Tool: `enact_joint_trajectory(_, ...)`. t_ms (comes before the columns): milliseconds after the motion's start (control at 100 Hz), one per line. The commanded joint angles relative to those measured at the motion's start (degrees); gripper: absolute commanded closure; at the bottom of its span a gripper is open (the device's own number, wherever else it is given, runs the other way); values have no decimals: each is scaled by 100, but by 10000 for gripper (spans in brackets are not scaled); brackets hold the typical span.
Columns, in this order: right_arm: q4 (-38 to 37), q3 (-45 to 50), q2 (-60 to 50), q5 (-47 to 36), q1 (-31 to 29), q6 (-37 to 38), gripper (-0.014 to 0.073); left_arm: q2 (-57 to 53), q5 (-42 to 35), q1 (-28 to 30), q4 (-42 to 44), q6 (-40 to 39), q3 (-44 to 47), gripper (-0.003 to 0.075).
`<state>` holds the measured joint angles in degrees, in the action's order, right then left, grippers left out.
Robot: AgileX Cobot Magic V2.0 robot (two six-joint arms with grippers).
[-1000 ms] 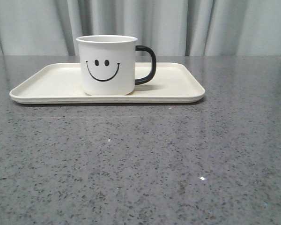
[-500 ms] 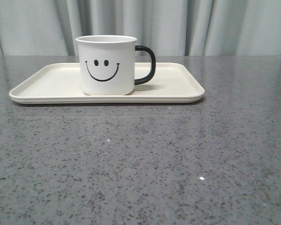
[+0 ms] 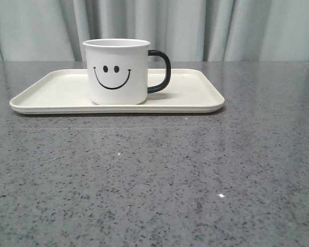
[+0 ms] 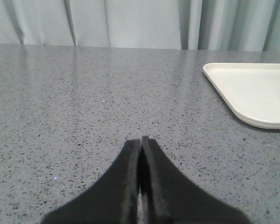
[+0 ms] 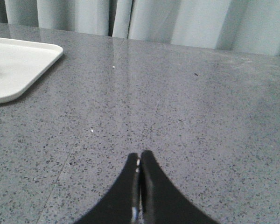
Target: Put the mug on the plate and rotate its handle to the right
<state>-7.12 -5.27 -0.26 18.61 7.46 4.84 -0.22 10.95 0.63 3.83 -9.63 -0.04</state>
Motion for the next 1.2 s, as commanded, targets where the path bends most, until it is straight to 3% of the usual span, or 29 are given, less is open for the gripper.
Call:
enact_joint_trajectory(0, -12, -31, -152, -521, -61, 10, 658, -167, -492, 7, 0, -33, 62, 740)
enact_joint_trajectory(480, 268, 685, -146, -1299, -61, 10, 658, -167, -492, 7, 0, -33, 62, 740)
enact_joint_trajectory(1190, 268, 686, -146, -1312, -61, 10, 658, -167, -492, 7, 0, -33, 62, 740)
